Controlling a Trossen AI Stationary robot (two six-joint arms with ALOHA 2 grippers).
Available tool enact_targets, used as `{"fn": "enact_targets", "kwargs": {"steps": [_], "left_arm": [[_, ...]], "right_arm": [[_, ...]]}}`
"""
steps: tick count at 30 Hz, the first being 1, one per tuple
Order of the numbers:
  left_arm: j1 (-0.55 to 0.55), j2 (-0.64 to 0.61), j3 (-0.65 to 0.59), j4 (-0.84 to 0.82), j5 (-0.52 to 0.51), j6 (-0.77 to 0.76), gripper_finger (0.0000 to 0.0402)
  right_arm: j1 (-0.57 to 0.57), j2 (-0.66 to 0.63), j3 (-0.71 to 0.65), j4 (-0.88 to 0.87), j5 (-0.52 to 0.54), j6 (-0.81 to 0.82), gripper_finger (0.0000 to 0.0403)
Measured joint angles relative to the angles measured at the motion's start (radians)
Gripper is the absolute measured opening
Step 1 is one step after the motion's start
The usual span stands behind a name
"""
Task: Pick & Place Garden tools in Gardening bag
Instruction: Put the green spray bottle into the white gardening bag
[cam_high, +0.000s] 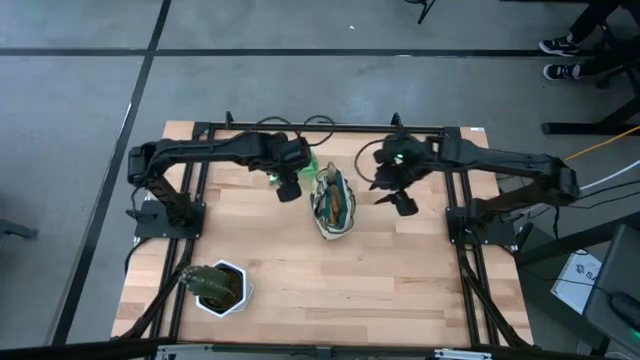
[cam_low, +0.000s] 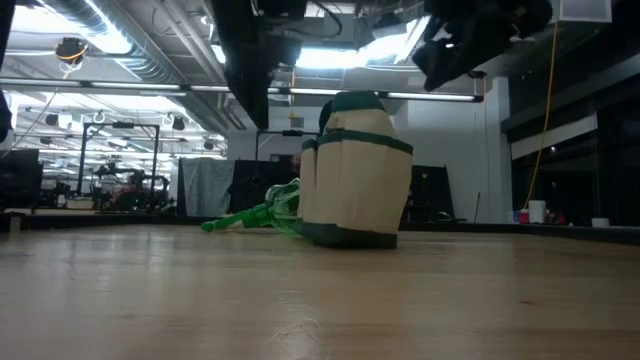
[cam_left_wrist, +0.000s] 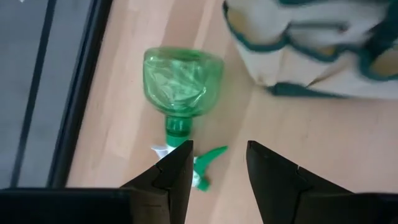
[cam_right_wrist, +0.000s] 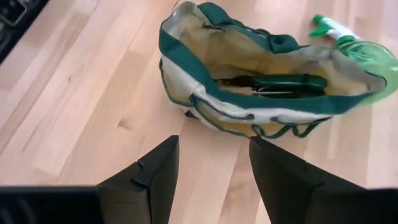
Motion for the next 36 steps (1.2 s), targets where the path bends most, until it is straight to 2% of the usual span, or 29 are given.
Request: {"fn": "enact_targets", "kwargs": {"steps": [3,8,10,17,24,36], "left_arm": [[0.027,0.042,0.0,-0.002,0.018,0.056,0.0143],[0.054,0.132,0.0,-0.028,0.216,0.081,0.0143],[0.051,0.166,0.0,-0.064,0.25,0.12,0.0143],[0.032,0.253,0.0,-0.086,0.176,0.235,0.0143],[0.055,0.281,0.0,-0.082,0.059,0.252,0.0143],[0.094,0.316,-0.001,-0.076,0.112,0.261,0.0143]], "right_arm": [[-0.004,-0.077,-0.097,0.081,0.0,0.048,0.0196],[-0.004,-0.154,-0.239,0.206,0.001,0.113,0.0196],[-0.004,-0.165,-0.281,0.255,0.001,0.129,0.0196],[-0.003,-0.168,-0.364,0.363,0.003,0.131,0.0196],[-0.003,-0.168,-0.367,0.373,0.003,0.131,0.0196],[-0.003,-0.168,-0.368,0.372,0.003,0.128,0.0196]]}}
